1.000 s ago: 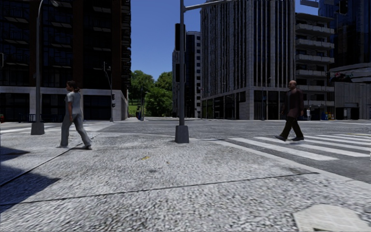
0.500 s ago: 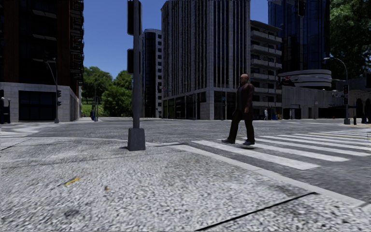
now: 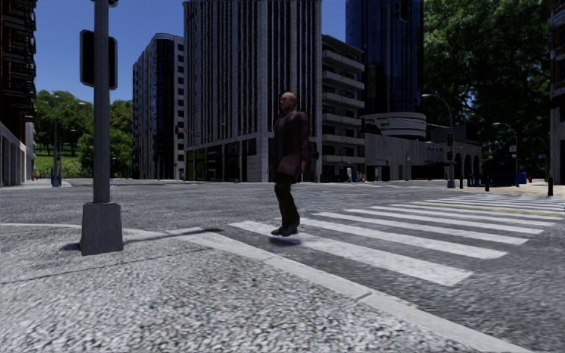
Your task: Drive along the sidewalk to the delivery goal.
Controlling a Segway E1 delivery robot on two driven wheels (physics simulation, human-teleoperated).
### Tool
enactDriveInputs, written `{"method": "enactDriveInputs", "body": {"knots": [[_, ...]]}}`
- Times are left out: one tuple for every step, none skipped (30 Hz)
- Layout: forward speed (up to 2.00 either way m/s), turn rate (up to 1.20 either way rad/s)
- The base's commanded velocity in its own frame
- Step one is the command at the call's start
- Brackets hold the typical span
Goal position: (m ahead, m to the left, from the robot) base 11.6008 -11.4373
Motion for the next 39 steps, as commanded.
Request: {"method": "enactDriveInputs", "body": {"knots": [[2.00,-0.12],[2.00,-0.15],[2.00,-0.24],[2.00,-0.24],[2.00,-0.39],[2.00,-0.47],[2.00,-0.56],[2.00,-0.56],[2.00,-0.60],[2.00,-0.64],[2.00,-0.66],[2.00,-0.66],[2.00,-0.70],[2.00,-0.72],[2.00,-0.73],[2.00,-0.73],[1.98,-0.74],[1.95,-0.74],[1.93,-0.74],[1.93,-0.74],[1.92,-0.74],[1.92,-0.75],[1.92,-0.75],[1.91,-0.75],[1.91,-0.75],[1.91,-0.72],[1.91,-0.30],[1.91,-0.30],[1.91,-0.13],[1.91,-0.07],[1.91,-0.07],[1.91,-0.06],[1.91,-0.05],[1.91,-0.05],[1.91,-0.05],[1.91,-0.05],[1.91,-0.05],[1.91,-0.05],[1.91,-0.05]]}}
